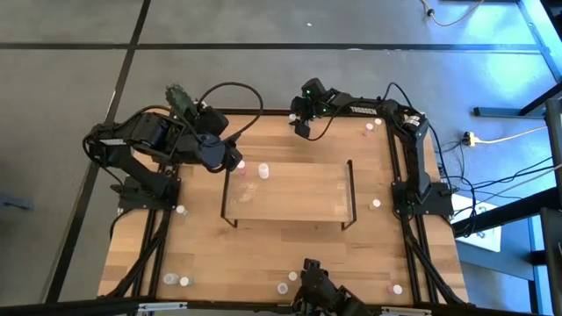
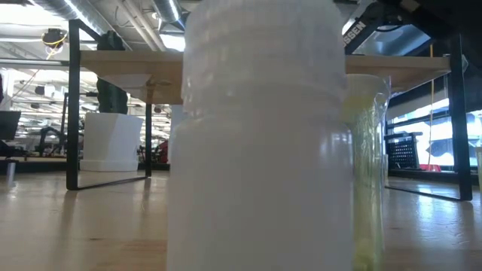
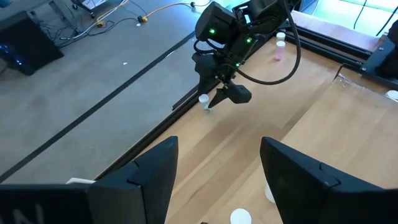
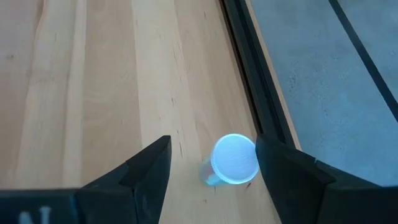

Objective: Pick and place medicine bottles onto shelf by color
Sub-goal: Put the top blue pill bottle on the shelf

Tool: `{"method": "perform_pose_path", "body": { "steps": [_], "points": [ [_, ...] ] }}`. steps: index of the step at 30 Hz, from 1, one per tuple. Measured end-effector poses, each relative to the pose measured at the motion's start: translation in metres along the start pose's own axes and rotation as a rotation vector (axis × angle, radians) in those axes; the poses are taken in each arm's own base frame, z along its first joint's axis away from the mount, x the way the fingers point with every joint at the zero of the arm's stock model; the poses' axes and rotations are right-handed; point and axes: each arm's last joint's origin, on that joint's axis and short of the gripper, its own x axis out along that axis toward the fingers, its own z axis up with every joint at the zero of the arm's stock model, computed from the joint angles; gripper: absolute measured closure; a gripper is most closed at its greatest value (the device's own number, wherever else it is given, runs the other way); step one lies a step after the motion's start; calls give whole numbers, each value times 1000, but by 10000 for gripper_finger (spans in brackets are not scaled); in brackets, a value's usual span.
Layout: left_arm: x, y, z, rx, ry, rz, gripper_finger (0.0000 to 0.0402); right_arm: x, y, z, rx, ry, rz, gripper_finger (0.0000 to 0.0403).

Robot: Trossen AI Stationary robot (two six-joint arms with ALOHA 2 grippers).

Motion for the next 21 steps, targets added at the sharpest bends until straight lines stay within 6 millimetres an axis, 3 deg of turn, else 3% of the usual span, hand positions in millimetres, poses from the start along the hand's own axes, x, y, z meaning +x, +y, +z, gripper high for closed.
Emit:
{"method": "perform_pose_path", "body": {
  "steps": [21],
  "points": [
    [0,0,0,1,0,0,179,-5,-1,0,7,26,-29,166]
  ]
}}
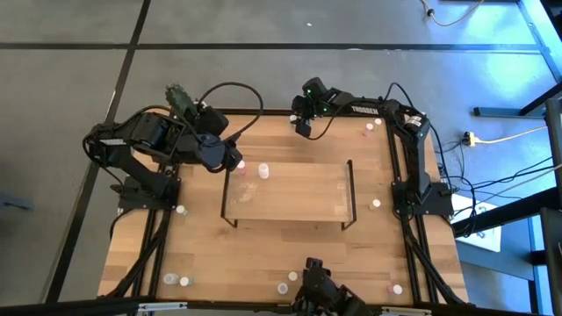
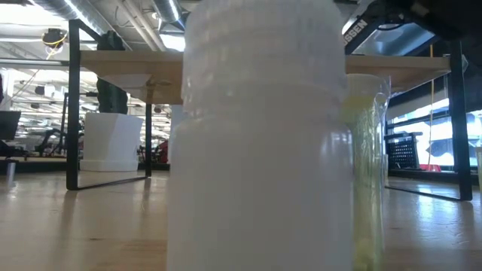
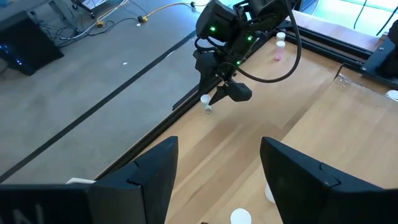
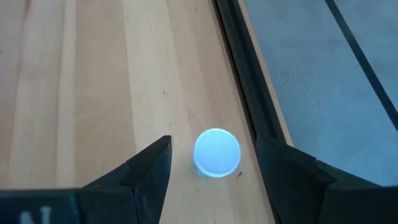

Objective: Pick and place medicine bottles onto shelf by color
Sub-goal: Put the top blue pill bottle on the shelf

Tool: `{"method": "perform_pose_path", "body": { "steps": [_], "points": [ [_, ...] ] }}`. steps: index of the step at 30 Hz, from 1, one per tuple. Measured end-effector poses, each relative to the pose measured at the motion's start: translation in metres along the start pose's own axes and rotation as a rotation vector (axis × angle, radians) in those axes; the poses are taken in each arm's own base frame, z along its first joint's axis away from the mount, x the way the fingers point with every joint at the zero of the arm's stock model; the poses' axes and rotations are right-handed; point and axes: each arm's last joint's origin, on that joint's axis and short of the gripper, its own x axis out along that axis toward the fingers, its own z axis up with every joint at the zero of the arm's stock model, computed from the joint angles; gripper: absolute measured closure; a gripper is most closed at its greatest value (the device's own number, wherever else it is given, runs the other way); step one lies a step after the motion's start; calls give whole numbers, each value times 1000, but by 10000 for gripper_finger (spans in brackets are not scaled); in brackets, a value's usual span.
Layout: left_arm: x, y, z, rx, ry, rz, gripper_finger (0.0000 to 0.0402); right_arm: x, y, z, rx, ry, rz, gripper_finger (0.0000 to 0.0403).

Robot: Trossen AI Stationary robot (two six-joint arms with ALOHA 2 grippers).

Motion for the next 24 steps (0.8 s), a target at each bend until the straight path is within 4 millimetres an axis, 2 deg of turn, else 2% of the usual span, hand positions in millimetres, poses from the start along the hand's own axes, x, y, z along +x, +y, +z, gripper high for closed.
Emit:
{"method": "perform_pose_path", "body": {
  "steps": [11,18,24],
  "points": [
    [0,0,0,-1,0,0,179,1,0,-1,4,2,2,166],
    [0,0,0,0,0,0,179,11,1,-9,14,36,17,166],
    [0,0,0,-1,0,0,179,11,0,-7,6,10,5,166]
  ]
}}
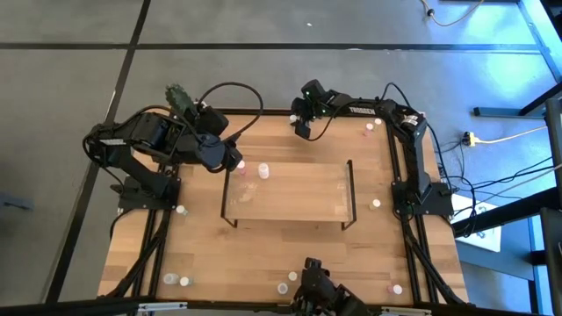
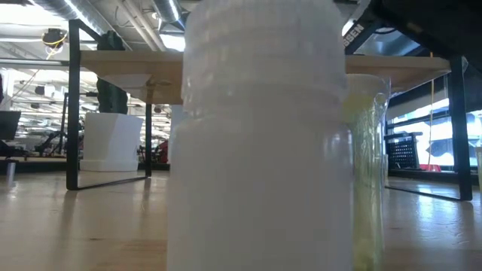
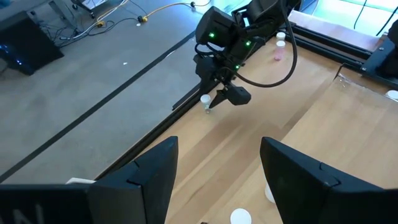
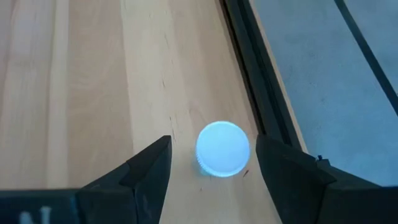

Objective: Pick and place medicine bottles onto shelf by color
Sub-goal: Put the top blue pill bottle on the shelf

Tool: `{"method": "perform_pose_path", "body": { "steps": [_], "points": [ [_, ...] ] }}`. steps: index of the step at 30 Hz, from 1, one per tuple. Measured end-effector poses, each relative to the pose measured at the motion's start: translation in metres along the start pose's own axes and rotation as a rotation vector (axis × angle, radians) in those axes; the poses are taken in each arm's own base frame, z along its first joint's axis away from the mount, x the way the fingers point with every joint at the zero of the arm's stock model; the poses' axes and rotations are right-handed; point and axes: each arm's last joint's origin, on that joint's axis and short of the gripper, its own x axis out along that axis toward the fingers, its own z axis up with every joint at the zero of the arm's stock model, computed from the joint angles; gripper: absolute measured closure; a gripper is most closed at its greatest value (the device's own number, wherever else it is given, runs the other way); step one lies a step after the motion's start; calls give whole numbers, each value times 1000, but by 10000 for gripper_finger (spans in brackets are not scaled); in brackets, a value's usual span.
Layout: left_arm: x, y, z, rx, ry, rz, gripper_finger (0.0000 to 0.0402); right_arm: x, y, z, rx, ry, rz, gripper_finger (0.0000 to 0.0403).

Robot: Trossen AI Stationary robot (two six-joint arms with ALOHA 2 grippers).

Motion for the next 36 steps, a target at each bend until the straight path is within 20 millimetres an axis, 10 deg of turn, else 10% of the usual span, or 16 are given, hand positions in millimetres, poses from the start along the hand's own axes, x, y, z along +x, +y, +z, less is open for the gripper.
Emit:
{"method": "perform_pose_path", "body": {
  "steps": [16,26,36],
  "points": [
    [0,0,0,-1,0,0,179,0,0,0,-2,1,-1,290],
    [0,0,0,-1,0,0,179,-3,1,0,2,17,3,281],
    [0,0,0,-1,0,0,179,-47,14,24,-20,18,-13,284]
  ]
}}
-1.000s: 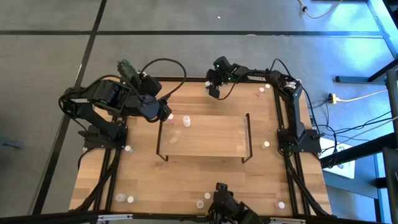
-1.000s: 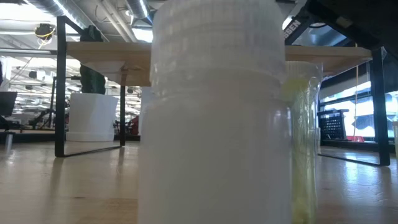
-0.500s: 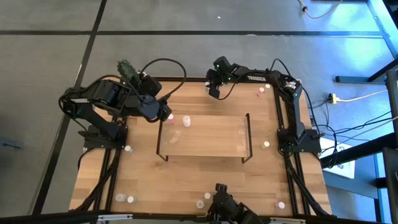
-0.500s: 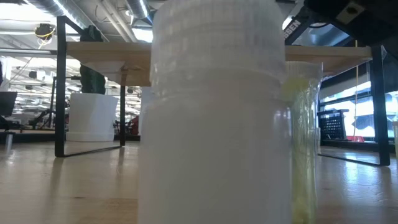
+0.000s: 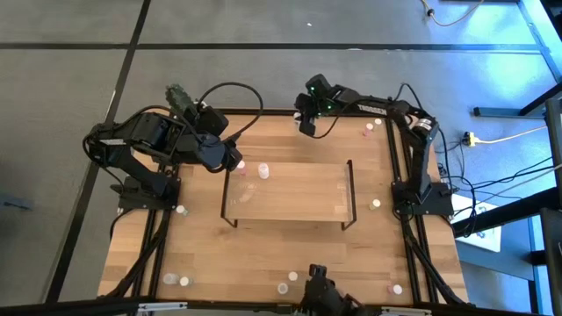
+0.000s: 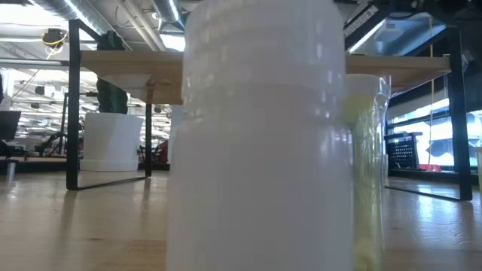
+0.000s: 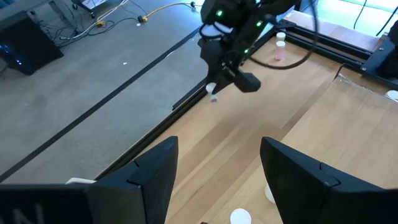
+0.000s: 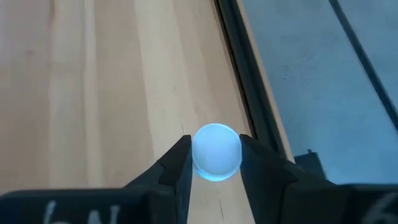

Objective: Pick and place medicine bottles onto shelf by color
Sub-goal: Put the top blue pill bottle on the shelf

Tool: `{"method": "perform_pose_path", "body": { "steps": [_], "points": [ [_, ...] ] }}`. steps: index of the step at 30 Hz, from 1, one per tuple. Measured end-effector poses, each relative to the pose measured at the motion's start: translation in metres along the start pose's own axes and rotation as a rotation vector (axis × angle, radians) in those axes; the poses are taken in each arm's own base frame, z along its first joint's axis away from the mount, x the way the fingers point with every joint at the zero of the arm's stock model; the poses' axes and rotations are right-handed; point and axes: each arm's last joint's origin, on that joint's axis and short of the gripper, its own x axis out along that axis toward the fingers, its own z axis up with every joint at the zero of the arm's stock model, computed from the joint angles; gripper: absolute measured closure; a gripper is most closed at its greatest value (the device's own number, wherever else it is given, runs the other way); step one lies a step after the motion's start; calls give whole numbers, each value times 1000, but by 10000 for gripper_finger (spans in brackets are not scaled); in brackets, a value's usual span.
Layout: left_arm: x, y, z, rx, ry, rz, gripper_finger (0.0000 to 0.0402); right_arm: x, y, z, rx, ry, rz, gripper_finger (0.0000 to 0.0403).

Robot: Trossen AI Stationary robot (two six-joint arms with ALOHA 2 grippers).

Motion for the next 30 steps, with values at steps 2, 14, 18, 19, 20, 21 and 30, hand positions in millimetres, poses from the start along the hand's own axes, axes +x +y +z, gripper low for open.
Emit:
{"method": "perform_pose_path", "body": {
  "steps": [2,14,18,19,20,21,30],
  "points": [
    [0,0,0,1,0,0,179,-12,9,8,-20,6,-18,284],
    [0,0,0,2,1,0,179,-91,76,52,-146,-59,57,283],
    [0,0,0,3,1,0,179,-112,97,70,-195,-64,104,284],
    [0,0,0,3,2,0,179,-117,102,74,-206,-65,115,284],
    [0,0,0,3,2,0,179,-121,107,78,-218,-68,126,284],
    [0,0,0,3,1,0,179,-124,113,83,-232,-81,136,284],
    [0,-1,-1,7,26,-24,179,-132,158,95,-324,-126,274,284]
  ]
}}
